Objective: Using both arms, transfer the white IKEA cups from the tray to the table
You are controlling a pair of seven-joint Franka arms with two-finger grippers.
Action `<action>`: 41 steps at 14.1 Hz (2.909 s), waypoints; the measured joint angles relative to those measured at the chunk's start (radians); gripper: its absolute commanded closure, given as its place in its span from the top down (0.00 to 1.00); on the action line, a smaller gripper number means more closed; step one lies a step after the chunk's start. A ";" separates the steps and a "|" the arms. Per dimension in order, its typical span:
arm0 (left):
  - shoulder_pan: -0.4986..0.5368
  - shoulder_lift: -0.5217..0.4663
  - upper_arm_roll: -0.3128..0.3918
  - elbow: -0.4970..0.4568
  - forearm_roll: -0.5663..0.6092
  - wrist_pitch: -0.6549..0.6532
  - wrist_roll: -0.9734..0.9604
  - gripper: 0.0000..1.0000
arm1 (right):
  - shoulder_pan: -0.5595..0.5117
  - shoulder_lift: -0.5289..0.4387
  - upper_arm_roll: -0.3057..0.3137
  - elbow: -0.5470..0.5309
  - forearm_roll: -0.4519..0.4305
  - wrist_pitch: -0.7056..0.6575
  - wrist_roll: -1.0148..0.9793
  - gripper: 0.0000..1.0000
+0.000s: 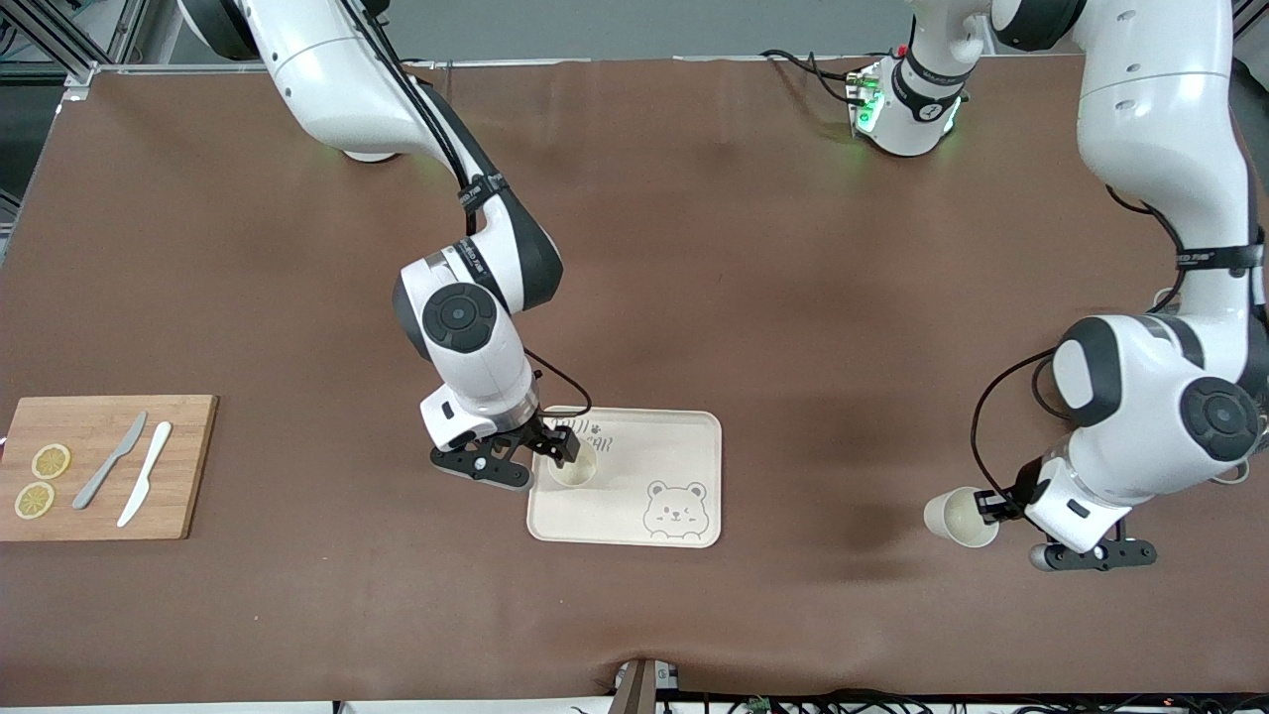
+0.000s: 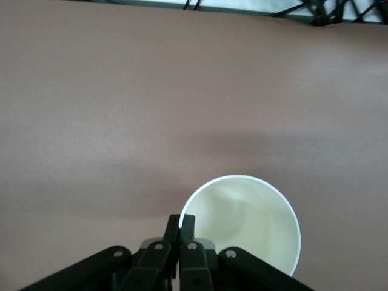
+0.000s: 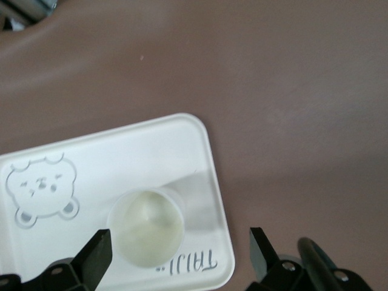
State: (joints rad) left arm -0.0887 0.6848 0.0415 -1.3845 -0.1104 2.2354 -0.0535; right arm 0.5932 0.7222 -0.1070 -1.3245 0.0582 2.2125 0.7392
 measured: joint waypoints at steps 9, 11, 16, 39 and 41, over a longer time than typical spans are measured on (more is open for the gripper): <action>0.010 -0.317 0.001 -0.452 0.000 0.116 -0.005 0.00 | -0.009 0.075 0.000 -0.001 0.058 -0.003 -0.090 1.00; 0.007 -0.334 0.000 -0.497 0.000 0.140 -0.005 0.00 | -0.009 0.083 0.001 -0.001 0.059 -0.003 -0.089 1.00; -0.016 -0.327 -0.003 -0.675 0.000 0.385 -0.006 0.00 | -0.008 0.114 0.005 -0.001 0.059 0.030 -0.088 1.00; -0.046 -0.292 -0.004 -0.759 0.000 0.509 -0.040 0.56 | -0.002 0.135 0.009 0.003 0.059 0.098 -0.064 0.19; -0.046 -0.287 -0.004 -0.760 0.000 0.510 -0.040 0.74 | -0.002 0.135 0.009 0.004 0.059 0.098 -0.063 0.01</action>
State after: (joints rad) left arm -0.1348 0.3974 0.0372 -2.1445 -0.1103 2.7456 -0.0935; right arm 0.5909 0.8572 -0.0981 -1.3208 0.1175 2.3102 0.6759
